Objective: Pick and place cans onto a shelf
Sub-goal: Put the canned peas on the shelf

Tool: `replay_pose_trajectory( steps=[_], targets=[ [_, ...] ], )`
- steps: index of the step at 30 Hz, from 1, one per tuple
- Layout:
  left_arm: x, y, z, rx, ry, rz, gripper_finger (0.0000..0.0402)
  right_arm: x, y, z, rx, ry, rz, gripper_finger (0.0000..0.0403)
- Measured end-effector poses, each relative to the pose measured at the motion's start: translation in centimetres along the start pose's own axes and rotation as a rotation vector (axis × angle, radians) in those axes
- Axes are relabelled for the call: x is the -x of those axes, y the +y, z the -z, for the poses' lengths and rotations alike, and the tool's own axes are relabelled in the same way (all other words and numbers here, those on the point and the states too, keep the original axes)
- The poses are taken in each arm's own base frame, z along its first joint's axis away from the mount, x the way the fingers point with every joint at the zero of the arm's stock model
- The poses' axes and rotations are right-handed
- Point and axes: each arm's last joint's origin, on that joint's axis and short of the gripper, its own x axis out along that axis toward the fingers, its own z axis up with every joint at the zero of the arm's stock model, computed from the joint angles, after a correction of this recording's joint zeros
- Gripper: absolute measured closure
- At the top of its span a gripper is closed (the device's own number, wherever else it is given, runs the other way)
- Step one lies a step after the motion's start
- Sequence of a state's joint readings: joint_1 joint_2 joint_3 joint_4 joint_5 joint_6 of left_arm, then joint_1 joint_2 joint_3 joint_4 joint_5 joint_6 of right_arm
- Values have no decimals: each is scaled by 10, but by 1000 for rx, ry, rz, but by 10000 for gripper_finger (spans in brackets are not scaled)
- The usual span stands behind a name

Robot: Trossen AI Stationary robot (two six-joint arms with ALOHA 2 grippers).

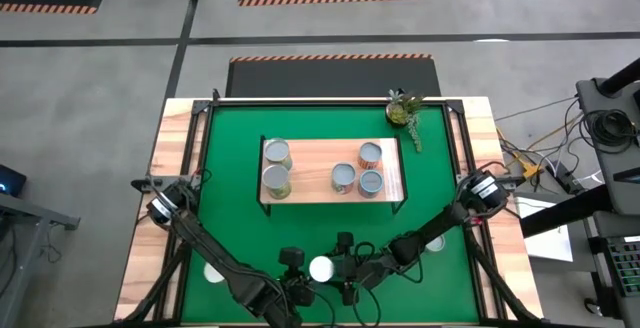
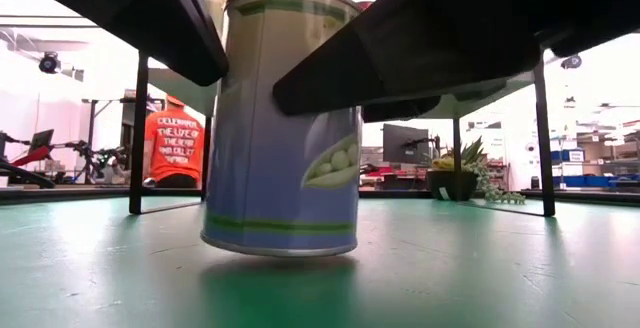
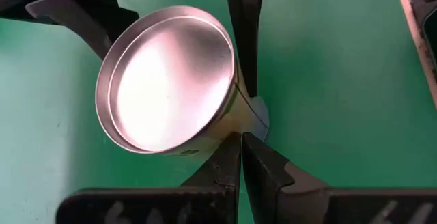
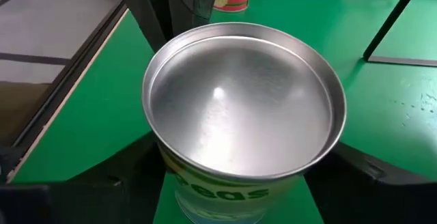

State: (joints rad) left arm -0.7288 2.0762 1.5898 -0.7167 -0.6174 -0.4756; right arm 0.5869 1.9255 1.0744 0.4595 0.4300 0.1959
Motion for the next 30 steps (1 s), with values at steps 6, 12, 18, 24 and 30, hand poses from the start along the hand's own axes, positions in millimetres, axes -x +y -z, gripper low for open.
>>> replay_pose_trajectory(
  steps=[6,12,18,24,30],
  targets=[
    [13,0,-1,-64,4,-22,402,10,4,-10,-28,5,-44,127],
    [61,10,-8,-131,-78,-151,402,33,9,-33,-37,-53,-33,109],
    [114,29,-14,-197,-245,-274,402,58,4,-73,-60,-55,68,111],
    [148,40,-23,-262,-329,-164,402,72,2,-122,-12,-57,144,111],
    [159,37,-29,-502,-382,126,402,85,-14,-174,-62,-117,312,111]
  ],
)
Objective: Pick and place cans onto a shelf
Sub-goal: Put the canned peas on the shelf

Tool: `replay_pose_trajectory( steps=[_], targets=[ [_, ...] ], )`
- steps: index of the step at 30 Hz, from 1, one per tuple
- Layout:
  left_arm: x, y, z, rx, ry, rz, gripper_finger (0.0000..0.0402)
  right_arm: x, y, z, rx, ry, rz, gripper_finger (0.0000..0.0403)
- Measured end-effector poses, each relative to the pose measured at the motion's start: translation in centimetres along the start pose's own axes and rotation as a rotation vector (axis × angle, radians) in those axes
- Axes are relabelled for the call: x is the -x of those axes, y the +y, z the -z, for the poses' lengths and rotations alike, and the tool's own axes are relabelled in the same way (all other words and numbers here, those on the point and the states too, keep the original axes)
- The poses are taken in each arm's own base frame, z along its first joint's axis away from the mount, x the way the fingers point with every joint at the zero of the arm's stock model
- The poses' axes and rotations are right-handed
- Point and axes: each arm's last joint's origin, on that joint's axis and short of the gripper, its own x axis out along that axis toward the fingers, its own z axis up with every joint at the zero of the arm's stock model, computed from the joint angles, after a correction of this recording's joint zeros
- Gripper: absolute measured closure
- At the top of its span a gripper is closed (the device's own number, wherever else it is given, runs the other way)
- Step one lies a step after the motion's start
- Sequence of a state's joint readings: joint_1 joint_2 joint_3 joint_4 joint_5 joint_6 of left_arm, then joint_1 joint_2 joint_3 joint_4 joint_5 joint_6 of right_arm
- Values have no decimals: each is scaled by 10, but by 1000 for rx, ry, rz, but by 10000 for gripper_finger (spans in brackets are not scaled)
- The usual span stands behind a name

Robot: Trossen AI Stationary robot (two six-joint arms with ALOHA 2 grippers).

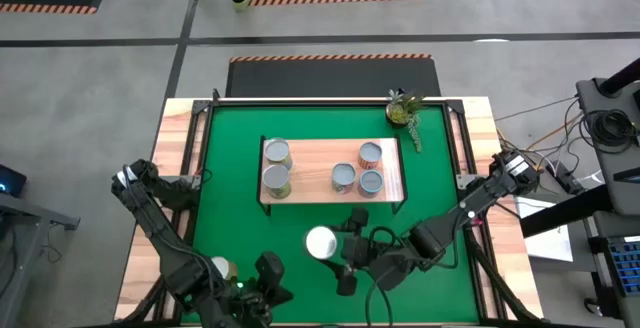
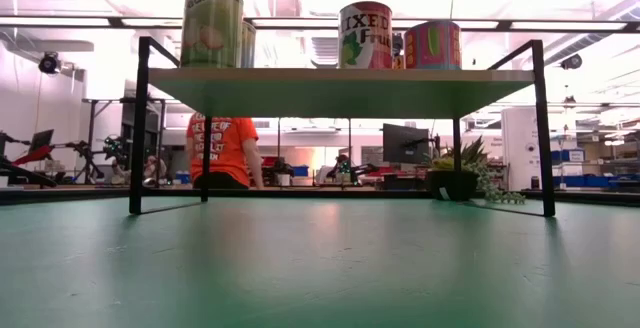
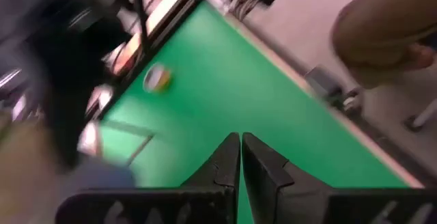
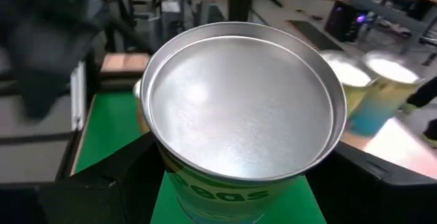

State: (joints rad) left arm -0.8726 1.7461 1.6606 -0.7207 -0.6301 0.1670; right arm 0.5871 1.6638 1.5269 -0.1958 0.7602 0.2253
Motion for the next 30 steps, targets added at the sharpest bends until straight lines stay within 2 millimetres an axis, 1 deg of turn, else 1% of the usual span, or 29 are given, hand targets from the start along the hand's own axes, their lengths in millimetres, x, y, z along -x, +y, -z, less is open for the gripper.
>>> replay_pose_trajectory(
  steps=[3,6,10,13,18,23,26,30],
  targets=[
    [4,4,-1,5,-28,10,402,-1,-10,-20,-22,-11,23,111],
    [0,1,0,15,-48,5,402,-2,-20,-36,-31,-13,49,111],
    [-11,-9,11,-24,-76,2,402,-4,-33,-49,-25,6,83,111],
    [-12,-12,22,-18,-128,-8,402,-6,-42,-56,-34,7,104,111],
    [7,-1,43,73,-265,-46,402,-13,-55,-61,-59,1,139,111],
    [30,12,71,200,-409,-113,402,-24,-73,-63,-110,2,192,111],
    [40,18,87,257,-433,-175,402,-33,-87,-64,-138,4,234,110],
    [51,26,98,312,-474,-215,402,-44,-110,-63,-167,23,299,110]
  ],
)
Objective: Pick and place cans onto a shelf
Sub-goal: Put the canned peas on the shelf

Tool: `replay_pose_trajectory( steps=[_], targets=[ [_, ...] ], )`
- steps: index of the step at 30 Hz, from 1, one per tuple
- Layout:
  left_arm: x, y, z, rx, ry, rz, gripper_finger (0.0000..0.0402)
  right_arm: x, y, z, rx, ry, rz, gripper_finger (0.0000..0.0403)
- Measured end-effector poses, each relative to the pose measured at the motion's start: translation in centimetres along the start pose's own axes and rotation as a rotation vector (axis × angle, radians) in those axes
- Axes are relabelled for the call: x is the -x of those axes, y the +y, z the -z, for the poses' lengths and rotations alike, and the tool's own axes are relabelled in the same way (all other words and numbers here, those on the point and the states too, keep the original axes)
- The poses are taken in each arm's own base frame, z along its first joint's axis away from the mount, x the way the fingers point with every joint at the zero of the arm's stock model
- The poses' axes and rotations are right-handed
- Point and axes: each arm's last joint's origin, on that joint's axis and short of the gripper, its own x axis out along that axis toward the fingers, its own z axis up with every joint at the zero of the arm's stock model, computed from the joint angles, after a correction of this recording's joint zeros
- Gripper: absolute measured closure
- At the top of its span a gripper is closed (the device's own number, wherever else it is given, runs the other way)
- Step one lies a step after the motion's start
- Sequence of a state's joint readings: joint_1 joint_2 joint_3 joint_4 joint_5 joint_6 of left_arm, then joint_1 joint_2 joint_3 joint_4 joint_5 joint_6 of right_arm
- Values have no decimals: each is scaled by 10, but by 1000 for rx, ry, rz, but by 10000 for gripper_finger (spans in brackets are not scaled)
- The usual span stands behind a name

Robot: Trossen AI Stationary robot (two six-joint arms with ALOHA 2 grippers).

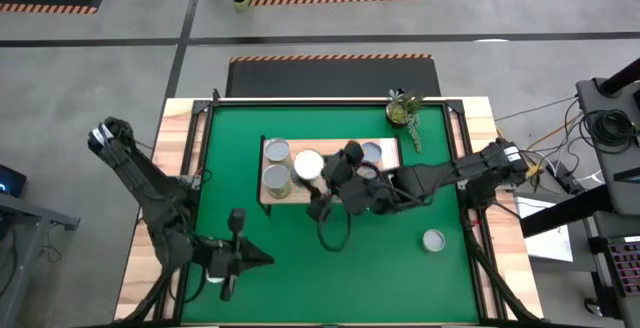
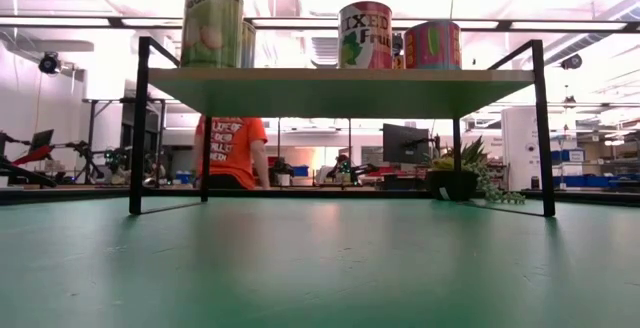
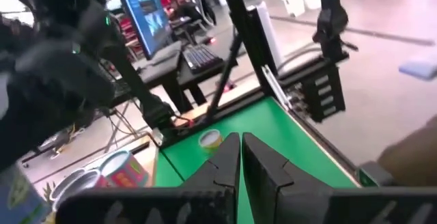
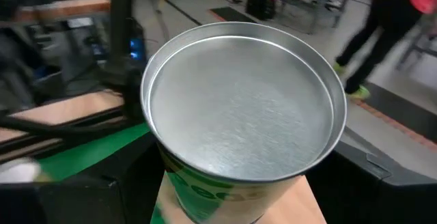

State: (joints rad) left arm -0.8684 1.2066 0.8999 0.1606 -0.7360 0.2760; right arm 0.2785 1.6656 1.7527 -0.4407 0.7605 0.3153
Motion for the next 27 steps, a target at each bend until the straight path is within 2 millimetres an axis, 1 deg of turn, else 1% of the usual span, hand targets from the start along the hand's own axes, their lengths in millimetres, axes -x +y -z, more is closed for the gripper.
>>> replay_pose_trajectory(
  steps=[5,10,14,21,27],
  targets=[
    [8,10,-6,31,-26,-29,402,-25,-19,7,-2,64,92,110],
    [11,13,-8,31,-31,-35,402,-47,-21,21,4,108,135,110],
    [11,13,-7,12,-25,-49,402,-50,-24,23,-9,120,149,110],
    [10,13,-7,-7,-21,-51,402,-49,-27,30,-64,162,175,110],
    [11,13,-7,-18,-22,-51,402,-62,-25,45,-62,182,196,110]
  ],
)
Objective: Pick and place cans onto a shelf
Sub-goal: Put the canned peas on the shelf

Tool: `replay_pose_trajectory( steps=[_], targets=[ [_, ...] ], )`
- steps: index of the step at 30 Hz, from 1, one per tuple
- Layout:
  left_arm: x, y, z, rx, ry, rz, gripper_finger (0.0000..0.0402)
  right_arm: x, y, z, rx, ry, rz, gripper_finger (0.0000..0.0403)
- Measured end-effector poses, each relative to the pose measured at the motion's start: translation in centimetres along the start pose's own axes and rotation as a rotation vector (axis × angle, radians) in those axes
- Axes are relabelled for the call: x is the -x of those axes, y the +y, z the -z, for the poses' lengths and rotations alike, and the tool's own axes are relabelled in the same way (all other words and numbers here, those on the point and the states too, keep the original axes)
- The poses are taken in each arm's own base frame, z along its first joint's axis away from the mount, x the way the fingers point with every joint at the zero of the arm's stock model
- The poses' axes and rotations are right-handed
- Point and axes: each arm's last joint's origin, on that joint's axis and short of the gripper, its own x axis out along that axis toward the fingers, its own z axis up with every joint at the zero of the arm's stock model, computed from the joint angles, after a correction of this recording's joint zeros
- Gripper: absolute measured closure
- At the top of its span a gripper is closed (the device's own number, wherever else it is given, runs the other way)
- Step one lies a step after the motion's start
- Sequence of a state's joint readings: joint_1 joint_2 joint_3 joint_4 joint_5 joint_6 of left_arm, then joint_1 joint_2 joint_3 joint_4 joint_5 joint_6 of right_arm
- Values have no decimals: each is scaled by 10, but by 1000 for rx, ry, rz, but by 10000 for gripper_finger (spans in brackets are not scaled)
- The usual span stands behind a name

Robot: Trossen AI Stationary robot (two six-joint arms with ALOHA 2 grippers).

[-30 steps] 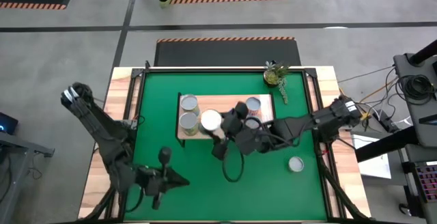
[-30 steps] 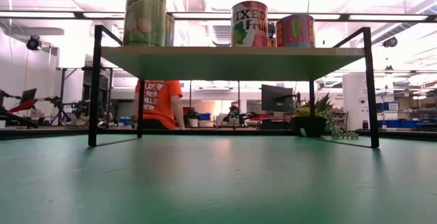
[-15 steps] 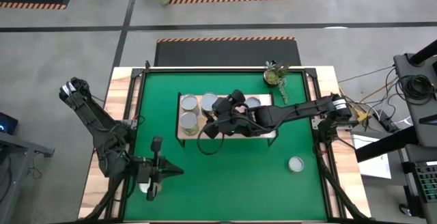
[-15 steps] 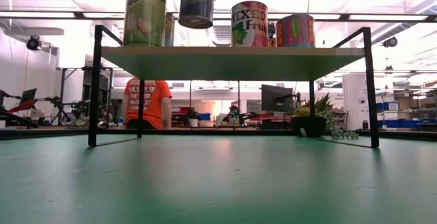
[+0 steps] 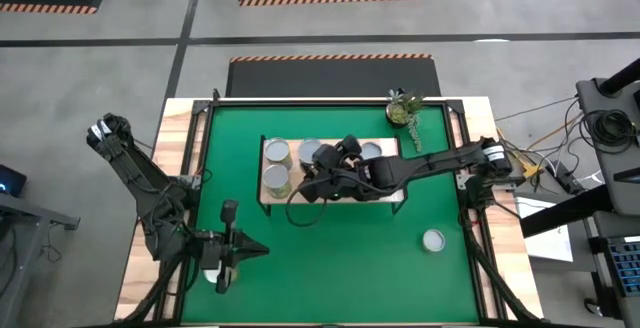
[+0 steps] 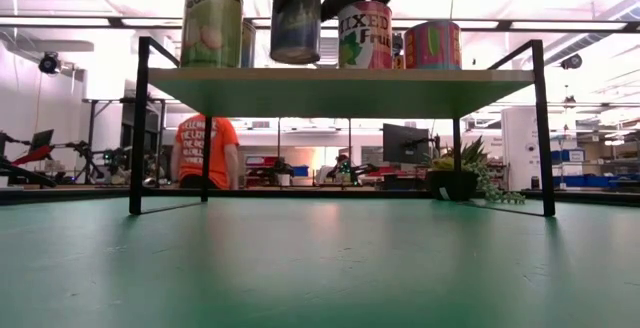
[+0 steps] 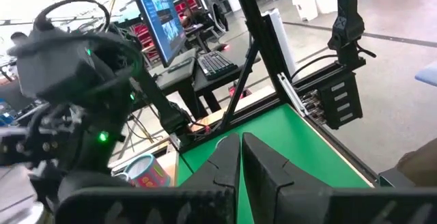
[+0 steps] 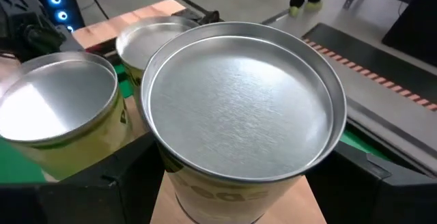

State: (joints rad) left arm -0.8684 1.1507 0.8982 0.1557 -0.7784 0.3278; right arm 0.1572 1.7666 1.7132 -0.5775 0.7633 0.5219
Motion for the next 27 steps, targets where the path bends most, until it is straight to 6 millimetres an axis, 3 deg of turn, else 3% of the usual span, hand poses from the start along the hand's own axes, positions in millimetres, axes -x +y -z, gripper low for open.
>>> replay_pose_trajectory(
  steps=[9,21,27],
  targets=[
    [0,0,0,1,-1,0,402,-19,5,18,16,34,31,110],
    [0,0,0,1,-1,0,402,-22,5,19,15,38,33,63],
    [0,0,0,1,-1,0,402,-21,5,18,18,42,30,59]
  ],
)
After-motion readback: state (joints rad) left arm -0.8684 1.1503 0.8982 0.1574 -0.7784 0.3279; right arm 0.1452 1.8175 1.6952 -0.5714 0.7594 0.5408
